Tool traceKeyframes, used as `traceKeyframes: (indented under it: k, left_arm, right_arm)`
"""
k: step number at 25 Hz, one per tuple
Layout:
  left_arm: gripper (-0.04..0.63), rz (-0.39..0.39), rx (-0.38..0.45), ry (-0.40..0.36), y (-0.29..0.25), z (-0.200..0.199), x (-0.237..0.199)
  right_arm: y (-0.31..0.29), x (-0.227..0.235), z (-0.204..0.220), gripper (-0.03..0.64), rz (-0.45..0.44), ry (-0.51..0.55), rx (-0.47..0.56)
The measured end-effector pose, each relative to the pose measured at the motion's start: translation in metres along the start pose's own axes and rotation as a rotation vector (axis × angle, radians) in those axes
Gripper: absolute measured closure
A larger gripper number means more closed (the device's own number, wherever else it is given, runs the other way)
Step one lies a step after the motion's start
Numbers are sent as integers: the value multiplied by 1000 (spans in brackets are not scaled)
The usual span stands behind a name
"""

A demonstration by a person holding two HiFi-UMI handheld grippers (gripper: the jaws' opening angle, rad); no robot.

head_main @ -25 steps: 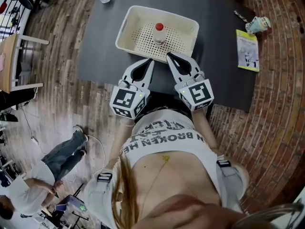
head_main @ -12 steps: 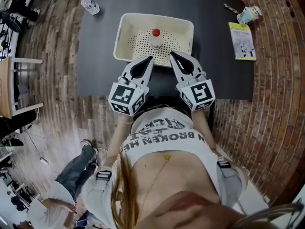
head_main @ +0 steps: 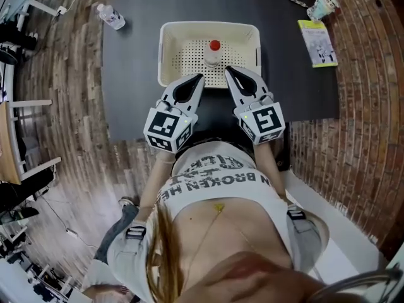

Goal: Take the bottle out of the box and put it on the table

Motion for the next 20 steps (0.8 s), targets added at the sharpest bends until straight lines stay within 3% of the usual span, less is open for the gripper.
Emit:
traceKeyframes:
  k: [20]
  left_arm:
    - [595,93,0,-10,12,10,-28]
  right_arm:
    - [-14,-23,5,607,125,18,-6]
Point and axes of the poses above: the fingertips, and each gripper's own axes: y backward along the fingers, x to its right, z out of its underside, the point moved 5 cm from there along y, backward along the fingers, and after that the axes turned 1 degree about -y, right-handed, at the moved point
